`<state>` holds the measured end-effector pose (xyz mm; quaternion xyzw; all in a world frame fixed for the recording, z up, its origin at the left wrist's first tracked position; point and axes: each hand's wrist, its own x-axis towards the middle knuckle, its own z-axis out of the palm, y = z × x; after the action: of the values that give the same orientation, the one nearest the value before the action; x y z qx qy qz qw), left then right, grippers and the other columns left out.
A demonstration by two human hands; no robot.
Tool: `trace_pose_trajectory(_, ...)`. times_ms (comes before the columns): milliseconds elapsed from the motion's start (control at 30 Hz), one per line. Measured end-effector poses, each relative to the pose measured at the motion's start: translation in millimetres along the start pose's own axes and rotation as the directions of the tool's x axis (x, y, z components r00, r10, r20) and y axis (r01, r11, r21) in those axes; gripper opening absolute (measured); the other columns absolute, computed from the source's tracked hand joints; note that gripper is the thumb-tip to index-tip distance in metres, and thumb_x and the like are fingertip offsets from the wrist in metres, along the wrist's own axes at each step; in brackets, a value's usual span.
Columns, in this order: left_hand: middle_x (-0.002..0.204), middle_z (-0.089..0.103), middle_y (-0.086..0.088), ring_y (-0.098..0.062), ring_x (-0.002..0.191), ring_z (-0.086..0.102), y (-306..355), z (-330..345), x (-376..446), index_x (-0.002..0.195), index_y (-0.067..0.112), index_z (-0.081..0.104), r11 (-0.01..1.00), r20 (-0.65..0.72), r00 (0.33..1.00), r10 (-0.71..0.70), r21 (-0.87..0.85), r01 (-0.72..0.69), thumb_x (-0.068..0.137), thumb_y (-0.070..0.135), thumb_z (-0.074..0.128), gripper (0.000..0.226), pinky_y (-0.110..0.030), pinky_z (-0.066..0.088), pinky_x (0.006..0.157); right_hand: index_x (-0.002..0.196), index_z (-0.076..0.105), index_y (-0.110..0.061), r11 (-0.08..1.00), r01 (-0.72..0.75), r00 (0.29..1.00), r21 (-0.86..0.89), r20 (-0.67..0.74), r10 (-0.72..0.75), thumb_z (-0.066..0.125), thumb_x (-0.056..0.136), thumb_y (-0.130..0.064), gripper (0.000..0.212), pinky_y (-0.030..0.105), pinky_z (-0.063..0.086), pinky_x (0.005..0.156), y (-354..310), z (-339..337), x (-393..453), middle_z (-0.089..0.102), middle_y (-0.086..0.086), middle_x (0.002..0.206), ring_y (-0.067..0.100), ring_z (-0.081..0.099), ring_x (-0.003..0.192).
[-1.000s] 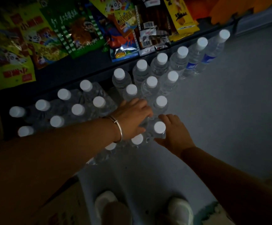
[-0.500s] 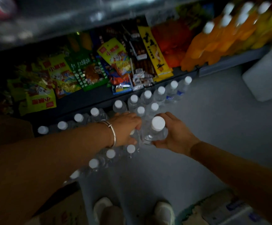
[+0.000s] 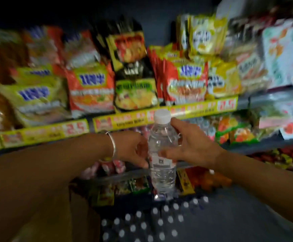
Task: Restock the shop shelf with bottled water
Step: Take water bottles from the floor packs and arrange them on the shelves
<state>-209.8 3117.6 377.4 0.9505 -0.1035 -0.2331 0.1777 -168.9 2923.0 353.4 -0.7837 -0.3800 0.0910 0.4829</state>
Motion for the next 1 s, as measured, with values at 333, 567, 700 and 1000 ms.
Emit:
trace_pose_trajectory(333,0.072,0.066,-0.006,-0.015,0.065,0.058,64,-243,-166,0.075,0.017,0.062,0.999,-0.389,0.92,-0.047,-0.005,0.048,0.078,0.008,0.072,0.014,-0.033,0.05,0.068,0.085,0.065,-0.023,0.947,0.297,0.932,-0.121,-0.177,-0.315,0.074,0.069,-0.03,0.02,0.028,0.05,0.074,-262,-118,120,0.068,-0.006,0.08,0.012,0.064,0.08)
trace_pose_trajectory(567,0.076,0.067,-0.012,-0.012,0.06,0.064,62,-338,-214,0.082,0.007,0.063,0.991,-0.554,0.823,-0.124,-0.023,0.134,0.082,-0.001,0.064,0.008,-0.025,0.056,0.062,0.072,0.059,-0.021,0.922,0.377,0.887,-0.092,-0.25,-0.388,0.072,0.073,-0.028,0.015,0.016,0.043,0.045,-361,-134,201,0.063,-0.009,0.058,0.001,0.06,0.049)
trace_pose_trajectory(700,0.07,0.065,-0.004,-0.004,0.054,0.064,32,-377,-232,0.083,0.005,0.063,0.986,-0.608,0.778,-0.16,-0.064,0.152,0.083,-0.001,0.062,0.006,-0.018,0.054,0.057,0.079,0.061,-0.017,0.916,0.383,0.884,-0.12,-0.239,-0.401,0.069,0.072,-0.033,0.02,0.028,0.049,0.053,-386,-130,249,0.068,0.004,0.073,0.017,0.066,0.063)
trace_pose_trajectory(1000,0.074,0.066,-0.008,-0.007,0.056,0.064,-64,-451,-224,0.083,0.005,0.062,0.981,-0.672,0.715,-0.192,-0.12,0.152,0.083,0.005,0.064,0.003,-0.028,0.057,0.07,0.091,0.064,-0.011,0.929,0.351,0.887,-0.121,-0.276,-0.371,0.069,0.073,-0.034,0.03,0.046,0.058,0.075,-410,-102,373,0.072,0.01,0.086,0.026,0.071,0.079)
